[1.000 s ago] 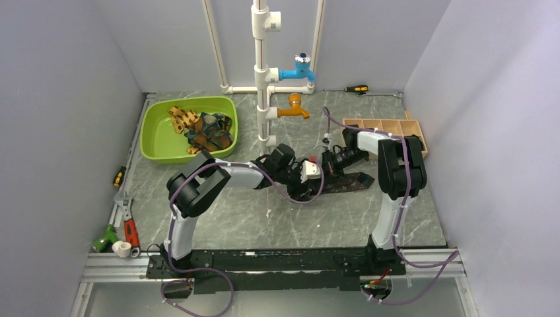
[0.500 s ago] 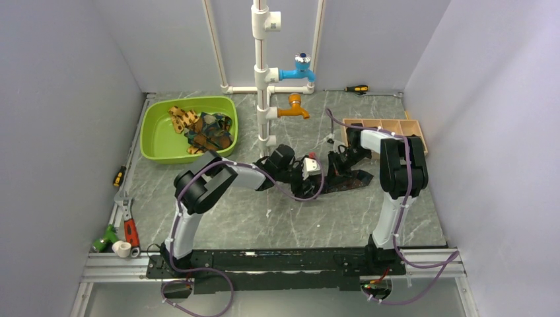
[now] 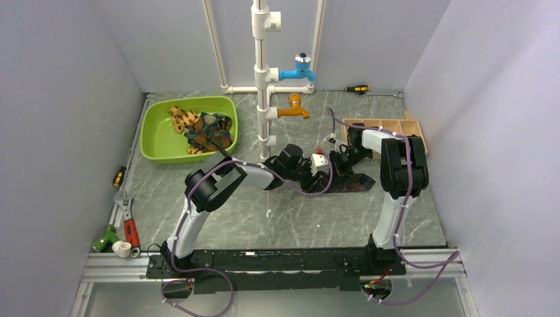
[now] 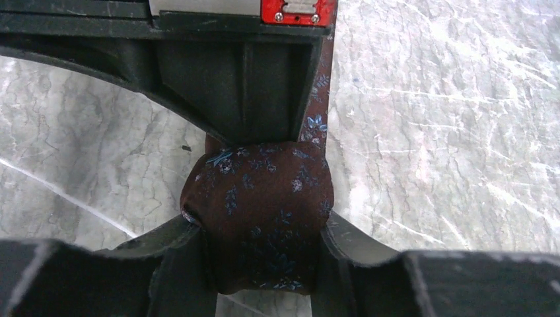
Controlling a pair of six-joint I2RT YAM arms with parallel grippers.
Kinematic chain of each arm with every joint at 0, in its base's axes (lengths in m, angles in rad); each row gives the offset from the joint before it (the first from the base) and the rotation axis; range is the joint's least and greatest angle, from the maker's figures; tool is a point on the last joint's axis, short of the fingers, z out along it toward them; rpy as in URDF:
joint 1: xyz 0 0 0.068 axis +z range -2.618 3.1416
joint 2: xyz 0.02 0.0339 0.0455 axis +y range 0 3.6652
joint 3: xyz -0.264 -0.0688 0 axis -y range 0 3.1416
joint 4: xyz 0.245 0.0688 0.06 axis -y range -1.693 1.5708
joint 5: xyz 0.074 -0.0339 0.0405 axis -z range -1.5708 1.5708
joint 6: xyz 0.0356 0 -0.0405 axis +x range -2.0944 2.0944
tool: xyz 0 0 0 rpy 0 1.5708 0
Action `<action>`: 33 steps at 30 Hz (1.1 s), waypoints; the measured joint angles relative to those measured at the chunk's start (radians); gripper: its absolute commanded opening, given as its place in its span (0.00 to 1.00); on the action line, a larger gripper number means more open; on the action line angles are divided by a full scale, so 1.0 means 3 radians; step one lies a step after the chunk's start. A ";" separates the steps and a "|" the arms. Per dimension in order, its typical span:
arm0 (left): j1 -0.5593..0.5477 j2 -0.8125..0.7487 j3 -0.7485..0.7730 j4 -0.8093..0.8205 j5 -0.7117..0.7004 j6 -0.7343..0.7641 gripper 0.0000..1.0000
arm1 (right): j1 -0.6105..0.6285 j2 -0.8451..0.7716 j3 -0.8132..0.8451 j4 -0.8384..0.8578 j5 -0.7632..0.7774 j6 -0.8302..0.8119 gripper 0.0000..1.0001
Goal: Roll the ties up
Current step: Roll the tie at the center of the board.
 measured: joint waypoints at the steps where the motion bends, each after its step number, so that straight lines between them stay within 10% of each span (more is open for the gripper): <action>1: -0.0008 0.0000 0.0020 -0.0048 -0.0023 0.0011 0.28 | -0.0009 0.0000 0.0000 0.0006 -0.0010 0.0001 0.00; 5: -0.0023 -0.0029 0.0050 -0.0198 -0.0085 0.0154 0.15 | -0.0025 0.0000 0.0001 0.0006 -0.0039 -0.0005 0.00; 19: -0.0061 -0.0413 -0.0085 -0.1043 -0.0317 0.0914 0.18 | -0.0254 -0.0200 0.0139 -0.0483 -0.0440 -0.0315 0.55; 28: -0.0139 -0.0411 0.0085 -0.1359 -0.0479 0.1035 0.24 | -0.0088 -0.0235 0.0031 -0.0510 -0.0838 -0.0238 0.55; 33: -0.0158 -0.0411 0.0103 -0.1404 -0.0504 0.1111 0.26 | -0.0013 -0.0113 -0.0020 -0.0356 -0.0838 -0.0149 0.29</action>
